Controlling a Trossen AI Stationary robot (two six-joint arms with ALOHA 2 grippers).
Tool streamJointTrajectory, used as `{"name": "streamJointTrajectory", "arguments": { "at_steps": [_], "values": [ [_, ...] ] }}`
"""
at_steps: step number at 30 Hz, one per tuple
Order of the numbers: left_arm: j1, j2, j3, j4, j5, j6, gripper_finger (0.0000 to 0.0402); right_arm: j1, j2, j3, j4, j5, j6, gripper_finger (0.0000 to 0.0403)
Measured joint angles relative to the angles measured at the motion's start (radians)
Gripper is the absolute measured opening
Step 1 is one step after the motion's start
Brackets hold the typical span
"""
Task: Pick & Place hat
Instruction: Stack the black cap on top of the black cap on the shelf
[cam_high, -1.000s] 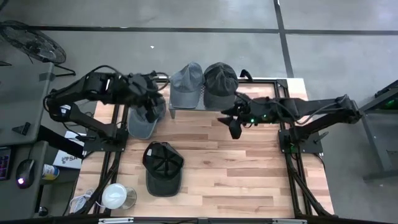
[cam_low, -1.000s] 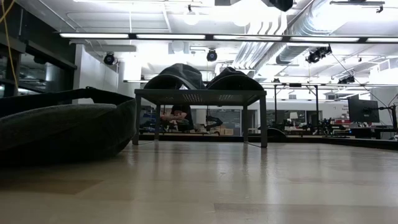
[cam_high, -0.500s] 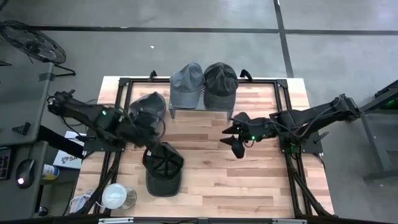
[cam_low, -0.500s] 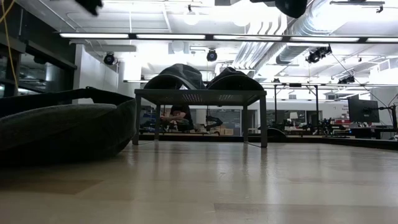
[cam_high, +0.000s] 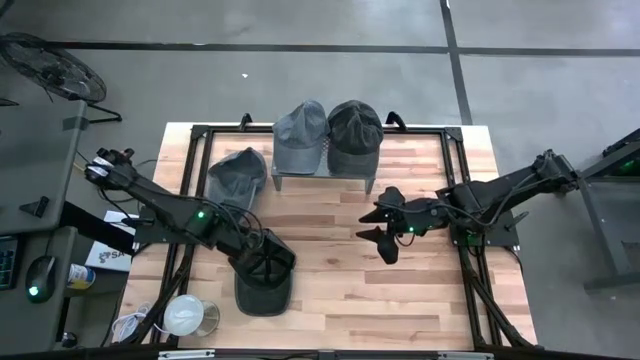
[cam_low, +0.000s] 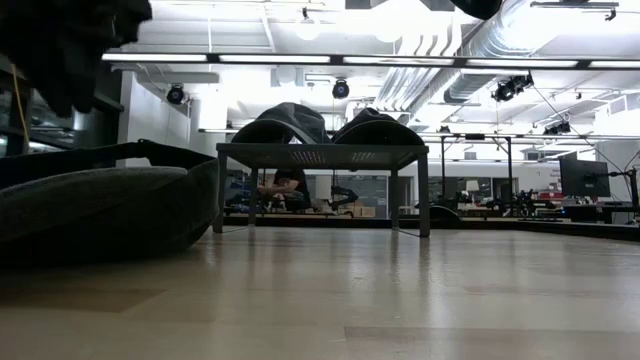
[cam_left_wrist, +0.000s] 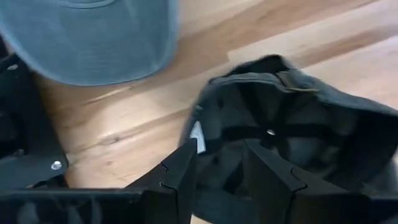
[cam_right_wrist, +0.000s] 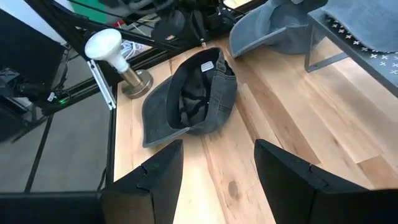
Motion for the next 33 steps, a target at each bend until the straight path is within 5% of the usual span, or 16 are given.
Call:
{"name": "streamJointTrajectory", "arguments": {
  "at_steps": [14,33],
  "values": [
    [0.001,0.034,-0.106,0.039,0.094,-0.001,0.0124,0.001,0.000,0.000,0.000,-0.002,0.004,0.0191],
    [0.001,0.034,-0.132,0.061,0.070,0.127,0.0124,0.001,0.000,0.000,0.000,-0.011,0.005,0.0191]
  ]
}}
